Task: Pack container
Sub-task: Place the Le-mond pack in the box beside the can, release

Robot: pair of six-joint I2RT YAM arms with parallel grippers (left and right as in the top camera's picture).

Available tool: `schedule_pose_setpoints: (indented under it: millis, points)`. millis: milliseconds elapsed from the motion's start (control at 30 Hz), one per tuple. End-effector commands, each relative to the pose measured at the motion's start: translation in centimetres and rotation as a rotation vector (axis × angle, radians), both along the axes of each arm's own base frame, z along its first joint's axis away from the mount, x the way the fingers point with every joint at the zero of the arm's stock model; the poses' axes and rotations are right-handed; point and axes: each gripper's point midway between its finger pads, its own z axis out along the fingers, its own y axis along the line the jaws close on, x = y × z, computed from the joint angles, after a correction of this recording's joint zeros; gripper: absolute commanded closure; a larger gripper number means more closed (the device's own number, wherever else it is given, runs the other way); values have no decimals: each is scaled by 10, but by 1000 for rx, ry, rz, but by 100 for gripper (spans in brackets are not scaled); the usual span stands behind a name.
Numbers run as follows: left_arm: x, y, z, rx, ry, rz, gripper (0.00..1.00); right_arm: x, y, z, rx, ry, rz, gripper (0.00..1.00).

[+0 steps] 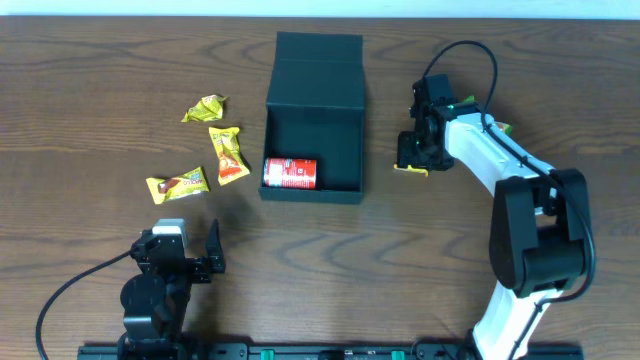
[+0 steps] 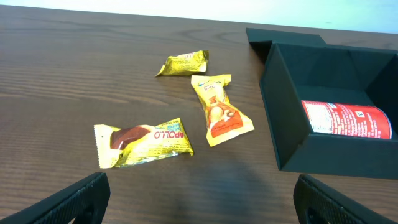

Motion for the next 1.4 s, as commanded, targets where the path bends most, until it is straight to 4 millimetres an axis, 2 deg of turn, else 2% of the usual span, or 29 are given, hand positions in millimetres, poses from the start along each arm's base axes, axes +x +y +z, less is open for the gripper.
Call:
schedule_pose_setpoints:
  millis: [0,167,267,367,500,600,767,933,1100,1367]
  points:
    - [0,-2,-10,11,19,-15,4,6,0,6,2,-7,2,48]
    - [0,-2,-10,11,19,-15,5,29,8,56,18,-46,8,56]
    - [0,-2,-10,11,19,-15,5,40,21,98,36,-77,31,57]
    - [0,-2,-10,11,19,-15,5,39,42,131,58,-94,60,58]
    - [0,-2,-10,11,19,-15,5,25,81,150,83,-90,144,59]
    - [0,-2,-10,11,19,-15,4,3,122,148,117,-59,225,58]
    - [0,-2,-10,11,19,-15,4,-14,154,137,132,-41,253,59]
    - [0,-2,-10,11,19,-15,5,-33,164,107,123,16,242,60]
    - [0,-2,-10,11,19,-15,5,-50,164,71,109,65,217,60]
    - [0,-2,-10,11,19,-15,5,-56,161,48,109,82,174,59]
